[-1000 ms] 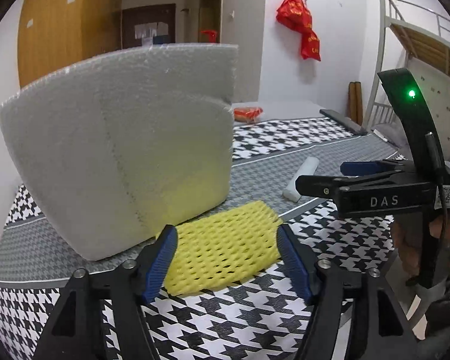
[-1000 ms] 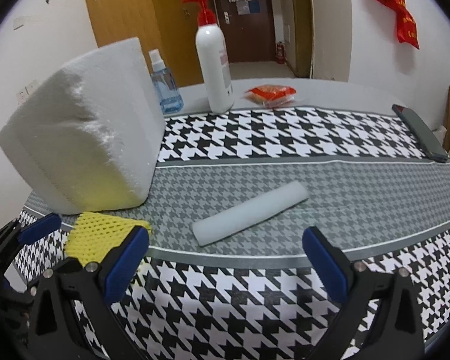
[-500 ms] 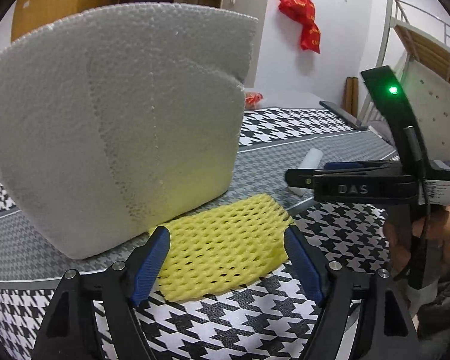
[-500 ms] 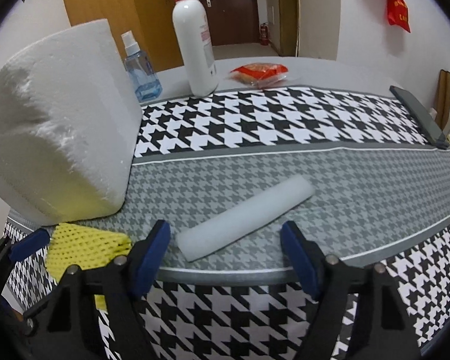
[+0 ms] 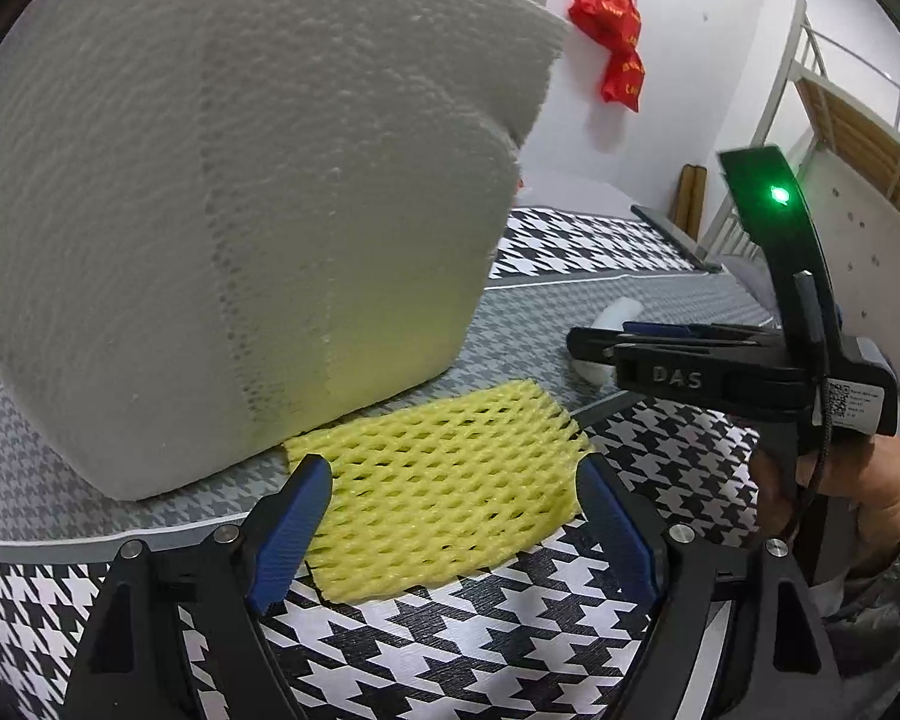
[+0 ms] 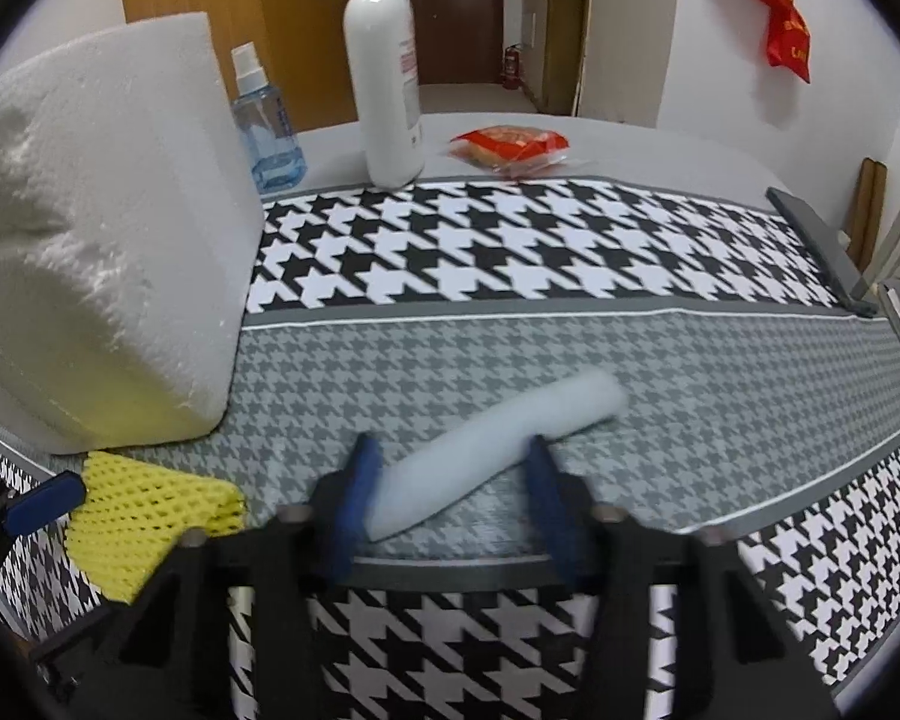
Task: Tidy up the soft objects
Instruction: 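Lift the white foam strip with the right gripper and the mesh with the left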
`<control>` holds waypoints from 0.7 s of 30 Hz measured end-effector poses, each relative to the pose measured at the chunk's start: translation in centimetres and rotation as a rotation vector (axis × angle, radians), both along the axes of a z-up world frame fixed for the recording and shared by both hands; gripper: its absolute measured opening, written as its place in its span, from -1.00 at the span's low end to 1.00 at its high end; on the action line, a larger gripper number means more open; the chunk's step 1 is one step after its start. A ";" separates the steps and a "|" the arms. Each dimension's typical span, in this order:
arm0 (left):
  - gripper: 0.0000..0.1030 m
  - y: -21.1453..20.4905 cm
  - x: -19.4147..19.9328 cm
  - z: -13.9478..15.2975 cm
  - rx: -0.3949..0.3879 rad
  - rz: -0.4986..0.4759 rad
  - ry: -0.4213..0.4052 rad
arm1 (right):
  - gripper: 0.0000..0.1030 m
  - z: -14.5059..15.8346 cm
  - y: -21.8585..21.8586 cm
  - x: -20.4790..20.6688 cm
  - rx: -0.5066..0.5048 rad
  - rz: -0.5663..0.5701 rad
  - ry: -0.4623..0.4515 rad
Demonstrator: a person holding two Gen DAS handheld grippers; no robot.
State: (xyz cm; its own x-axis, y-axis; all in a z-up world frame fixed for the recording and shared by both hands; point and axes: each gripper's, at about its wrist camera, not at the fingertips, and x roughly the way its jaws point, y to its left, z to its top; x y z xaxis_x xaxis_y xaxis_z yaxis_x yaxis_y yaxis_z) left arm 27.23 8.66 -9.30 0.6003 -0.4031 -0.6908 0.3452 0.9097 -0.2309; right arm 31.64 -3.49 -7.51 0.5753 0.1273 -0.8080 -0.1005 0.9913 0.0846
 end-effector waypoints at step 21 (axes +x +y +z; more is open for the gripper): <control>0.66 -0.5 -0.2 -0.2 0.003 -0.007 -0.010 | 0.22 1.0 -3.0 -2.4 0.077 -0.097 -0.029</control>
State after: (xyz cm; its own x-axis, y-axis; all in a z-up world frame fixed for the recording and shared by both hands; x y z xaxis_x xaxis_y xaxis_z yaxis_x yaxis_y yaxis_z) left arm 27.07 8.12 -9.53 0.6047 -0.4050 -0.6857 0.3537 0.9080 -0.2244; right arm 29.20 -6.47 -6.50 0.6106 0.1310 -0.7811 -0.0078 0.9872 0.1595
